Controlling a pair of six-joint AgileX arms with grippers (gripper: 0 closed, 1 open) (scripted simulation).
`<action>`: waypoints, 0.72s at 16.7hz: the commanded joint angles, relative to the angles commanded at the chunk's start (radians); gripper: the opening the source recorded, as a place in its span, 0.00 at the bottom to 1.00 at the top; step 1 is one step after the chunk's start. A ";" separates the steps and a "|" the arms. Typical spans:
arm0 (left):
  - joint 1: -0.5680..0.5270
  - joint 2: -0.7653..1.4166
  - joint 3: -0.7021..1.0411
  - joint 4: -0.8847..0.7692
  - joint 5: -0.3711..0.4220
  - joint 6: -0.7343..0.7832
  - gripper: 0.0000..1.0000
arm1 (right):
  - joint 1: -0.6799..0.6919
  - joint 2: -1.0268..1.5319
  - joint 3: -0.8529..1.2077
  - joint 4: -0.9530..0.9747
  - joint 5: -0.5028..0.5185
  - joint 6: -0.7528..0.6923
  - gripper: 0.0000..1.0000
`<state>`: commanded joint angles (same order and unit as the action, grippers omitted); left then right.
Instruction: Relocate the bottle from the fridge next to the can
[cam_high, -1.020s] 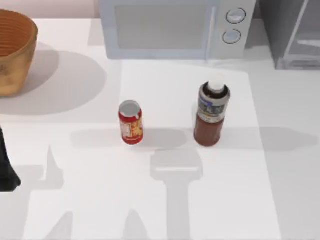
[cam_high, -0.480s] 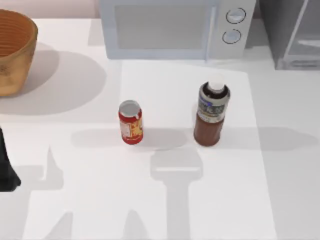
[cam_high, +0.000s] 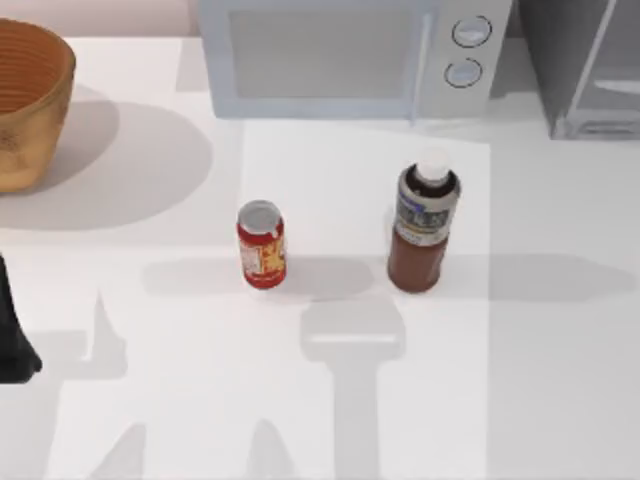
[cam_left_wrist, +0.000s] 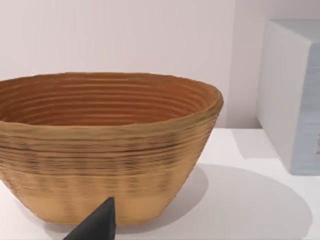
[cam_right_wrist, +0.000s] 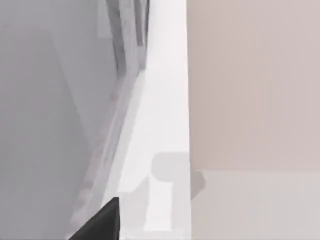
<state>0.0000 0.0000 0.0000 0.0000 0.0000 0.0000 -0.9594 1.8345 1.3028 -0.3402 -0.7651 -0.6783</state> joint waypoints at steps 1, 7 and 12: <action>0.000 0.000 0.000 0.000 0.000 0.000 1.00 | 0.018 -0.001 -0.001 0.022 0.004 0.022 1.00; 0.000 0.000 0.000 0.000 0.000 0.000 1.00 | 0.020 -0.007 -0.008 0.038 0.006 0.035 1.00; 0.000 0.000 0.000 0.000 0.000 0.000 1.00 | 0.178 -0.037 -0.058 0.104 0.133 0.157 1.00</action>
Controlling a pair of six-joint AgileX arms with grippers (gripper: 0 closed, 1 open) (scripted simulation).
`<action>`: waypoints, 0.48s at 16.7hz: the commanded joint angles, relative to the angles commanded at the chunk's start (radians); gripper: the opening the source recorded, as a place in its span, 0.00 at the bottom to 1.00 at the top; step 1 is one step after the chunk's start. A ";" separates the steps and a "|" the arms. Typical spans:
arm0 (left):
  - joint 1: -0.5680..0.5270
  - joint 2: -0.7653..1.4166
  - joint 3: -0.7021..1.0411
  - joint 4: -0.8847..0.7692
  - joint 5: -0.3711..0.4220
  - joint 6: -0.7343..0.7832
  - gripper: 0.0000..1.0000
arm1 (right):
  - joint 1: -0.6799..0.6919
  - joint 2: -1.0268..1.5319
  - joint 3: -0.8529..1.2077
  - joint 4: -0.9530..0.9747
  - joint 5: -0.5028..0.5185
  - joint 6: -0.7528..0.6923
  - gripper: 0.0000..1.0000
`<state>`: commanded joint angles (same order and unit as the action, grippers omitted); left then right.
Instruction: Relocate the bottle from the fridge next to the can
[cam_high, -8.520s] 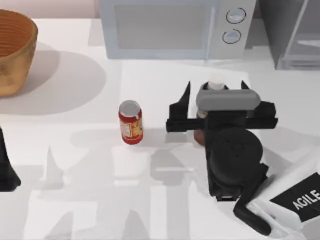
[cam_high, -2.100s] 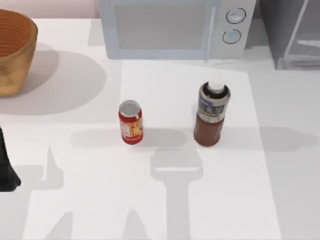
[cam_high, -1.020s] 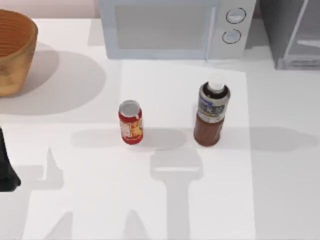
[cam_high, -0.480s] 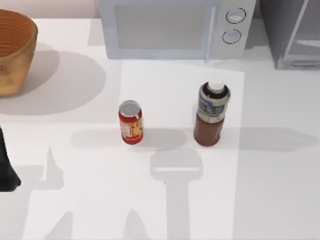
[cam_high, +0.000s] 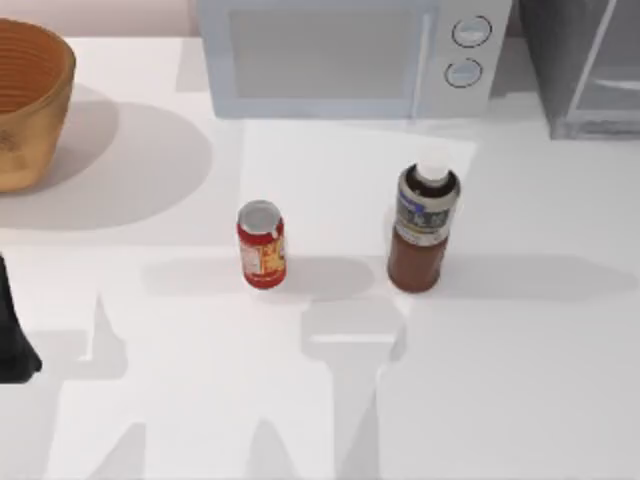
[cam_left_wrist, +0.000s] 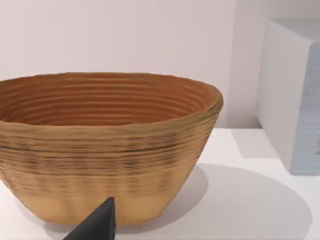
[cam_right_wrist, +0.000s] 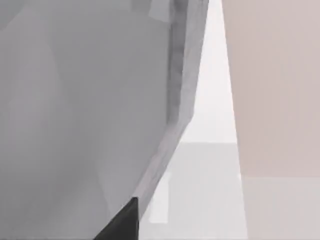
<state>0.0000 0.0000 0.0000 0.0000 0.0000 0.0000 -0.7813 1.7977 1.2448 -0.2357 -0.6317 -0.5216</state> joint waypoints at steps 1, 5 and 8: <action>0.000 0.000 0.000 0.000 0.000 0.000 1.00 | 0.061 -0.011 -0.018 0.023 0.046 0.041 1.00; 0.000 0.000 0.000 0.000 0.000 0.000 1.00 | 0.362 -0.071 -0.107 0.130 0.264 0.230 1.00; 0.000 0.000 0.000 0.000 0.000 0.000 1.00 | 0.579 -0.122 -0.177 0.210 0.430 0.369 1.00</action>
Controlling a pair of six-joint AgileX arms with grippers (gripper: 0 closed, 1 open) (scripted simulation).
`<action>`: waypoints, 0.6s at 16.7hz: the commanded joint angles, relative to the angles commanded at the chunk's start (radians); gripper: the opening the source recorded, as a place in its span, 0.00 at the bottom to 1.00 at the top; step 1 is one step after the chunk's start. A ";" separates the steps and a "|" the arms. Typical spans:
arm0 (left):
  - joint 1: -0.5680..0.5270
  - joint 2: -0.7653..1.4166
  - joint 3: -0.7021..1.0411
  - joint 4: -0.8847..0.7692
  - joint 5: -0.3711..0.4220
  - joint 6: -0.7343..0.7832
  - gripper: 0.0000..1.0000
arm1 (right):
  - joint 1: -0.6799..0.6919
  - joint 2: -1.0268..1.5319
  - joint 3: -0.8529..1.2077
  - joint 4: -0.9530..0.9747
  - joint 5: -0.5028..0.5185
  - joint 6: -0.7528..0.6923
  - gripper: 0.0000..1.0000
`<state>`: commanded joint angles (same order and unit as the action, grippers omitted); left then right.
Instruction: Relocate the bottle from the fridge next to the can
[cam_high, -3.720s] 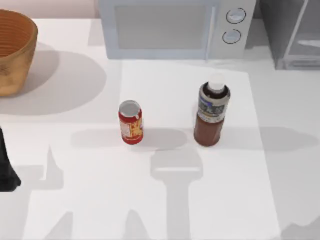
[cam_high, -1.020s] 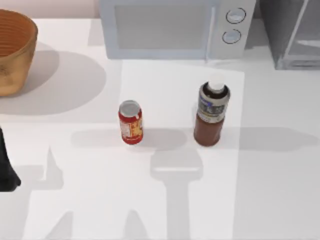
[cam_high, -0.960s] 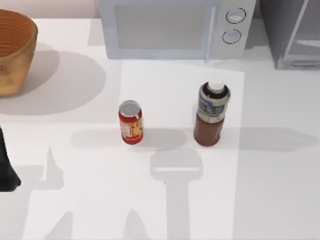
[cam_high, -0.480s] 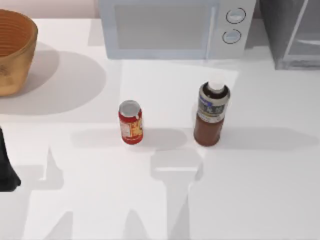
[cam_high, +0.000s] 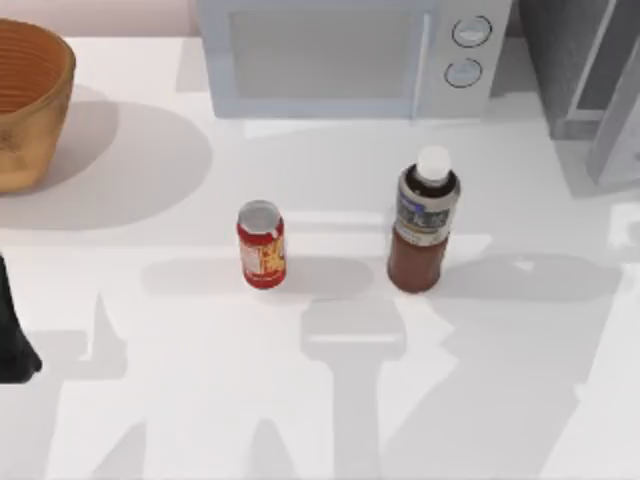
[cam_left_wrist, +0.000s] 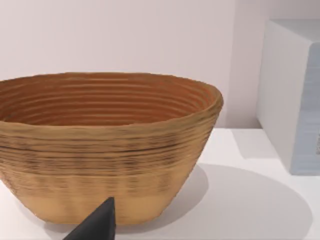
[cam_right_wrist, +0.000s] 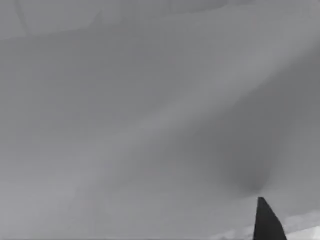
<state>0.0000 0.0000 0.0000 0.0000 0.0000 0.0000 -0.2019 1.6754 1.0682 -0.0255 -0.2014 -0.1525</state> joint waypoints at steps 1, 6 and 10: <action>0.000 0.000 0.000 0.000 0.000 0.000 1.00 | 0.056 -0.016 -0.021 0.023 0.048 0.040 1.00; 0.000 0.000 0.000 0.000 0.000 0.000 1.00 | 0.177 -0.056 -0.074 0.080 0.163 0.141 1.00; 0.000 0.000 0.000 0.000 0.000 0.000 1.00 | 0.161 -0.049 -0.075 0.077 0.169 0.136 1.00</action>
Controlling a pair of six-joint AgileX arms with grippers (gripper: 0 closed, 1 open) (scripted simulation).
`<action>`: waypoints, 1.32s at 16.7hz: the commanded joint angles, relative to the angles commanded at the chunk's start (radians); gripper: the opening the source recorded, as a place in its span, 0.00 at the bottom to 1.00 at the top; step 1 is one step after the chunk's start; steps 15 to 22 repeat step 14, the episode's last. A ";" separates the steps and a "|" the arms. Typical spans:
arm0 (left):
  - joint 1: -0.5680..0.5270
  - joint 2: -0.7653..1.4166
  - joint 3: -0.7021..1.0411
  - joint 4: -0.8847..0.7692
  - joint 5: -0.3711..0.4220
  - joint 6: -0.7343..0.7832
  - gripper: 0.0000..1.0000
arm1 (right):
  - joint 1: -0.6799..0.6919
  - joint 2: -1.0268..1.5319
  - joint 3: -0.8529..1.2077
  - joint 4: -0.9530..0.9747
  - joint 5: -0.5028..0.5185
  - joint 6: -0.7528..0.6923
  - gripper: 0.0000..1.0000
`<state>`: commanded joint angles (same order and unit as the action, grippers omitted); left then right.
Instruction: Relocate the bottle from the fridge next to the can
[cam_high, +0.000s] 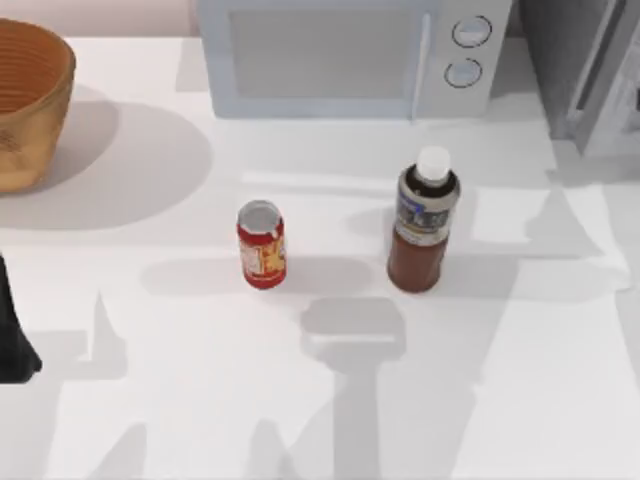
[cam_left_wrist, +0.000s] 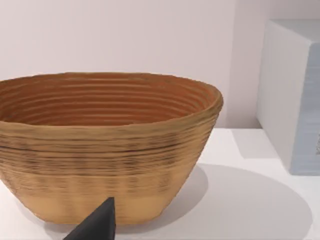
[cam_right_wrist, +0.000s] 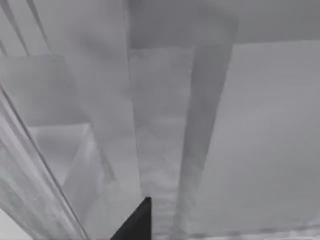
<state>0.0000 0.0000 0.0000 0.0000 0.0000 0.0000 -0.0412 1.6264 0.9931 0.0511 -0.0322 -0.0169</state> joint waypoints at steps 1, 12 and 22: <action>0.000 0.000 0.000 0.000 0.000 0.000 1.00 | 0.000 0.012 0.013 -0.002 0.000 0.000 1.00; 0.000 0.000 0.000 0.000 0.000 0.000 1.00 | 0.002 0.350 0.439 -0.089 0.007 0.003 1.00; 0.000 0.000 0.000 0.000 0.000 0.000 1.00 | 0.002 0.358 0.450 -0.092 0.007 0.003 1.00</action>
